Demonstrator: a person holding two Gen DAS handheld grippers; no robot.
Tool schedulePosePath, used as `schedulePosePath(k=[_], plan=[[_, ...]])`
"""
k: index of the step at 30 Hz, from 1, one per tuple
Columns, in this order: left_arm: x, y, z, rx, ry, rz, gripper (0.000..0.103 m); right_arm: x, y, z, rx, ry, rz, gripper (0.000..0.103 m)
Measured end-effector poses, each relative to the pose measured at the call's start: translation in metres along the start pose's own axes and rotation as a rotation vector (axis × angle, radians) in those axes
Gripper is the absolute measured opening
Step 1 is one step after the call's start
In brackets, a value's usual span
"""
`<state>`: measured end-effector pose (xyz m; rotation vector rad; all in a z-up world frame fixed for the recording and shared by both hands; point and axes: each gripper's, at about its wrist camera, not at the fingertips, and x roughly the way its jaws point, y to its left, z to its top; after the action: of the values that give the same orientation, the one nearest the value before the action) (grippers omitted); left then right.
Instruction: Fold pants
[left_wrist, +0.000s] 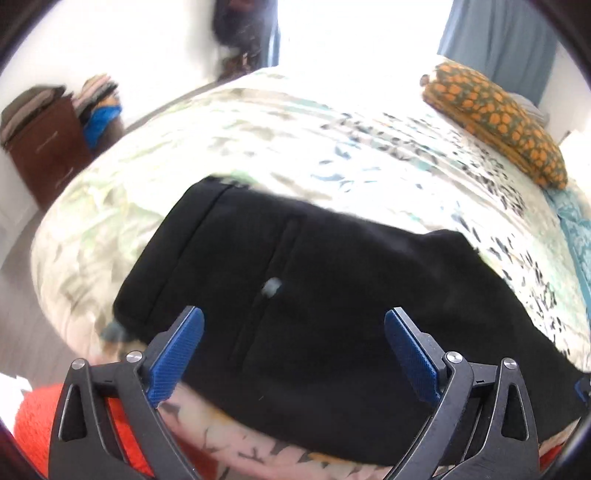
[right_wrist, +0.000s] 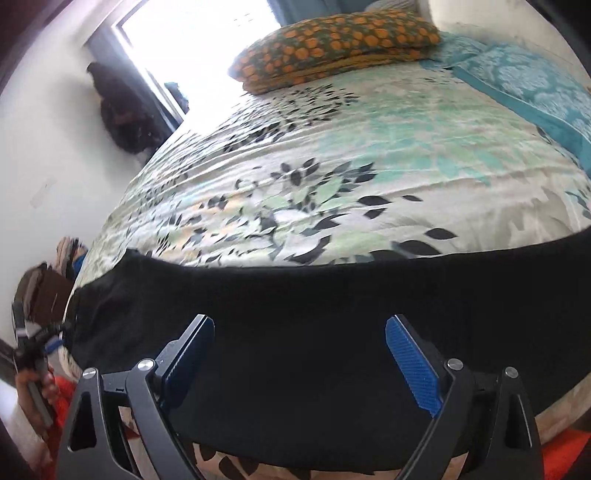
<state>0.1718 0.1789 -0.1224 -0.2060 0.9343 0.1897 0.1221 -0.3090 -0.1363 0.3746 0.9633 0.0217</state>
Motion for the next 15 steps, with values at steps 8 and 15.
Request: schedulePosePath(k=[8,15], plan=[[0.074,-0.010,-0.017,0.149,0.199,0.141,0.102,0.058,0.095,0.013,-0.033,0.228,0.298,0.094],[0.066,0.004,-0.018,0.155,0.173,0.114,0.103,0.151,0.196,0.120,0.023,0.393,0.489,0.099]])
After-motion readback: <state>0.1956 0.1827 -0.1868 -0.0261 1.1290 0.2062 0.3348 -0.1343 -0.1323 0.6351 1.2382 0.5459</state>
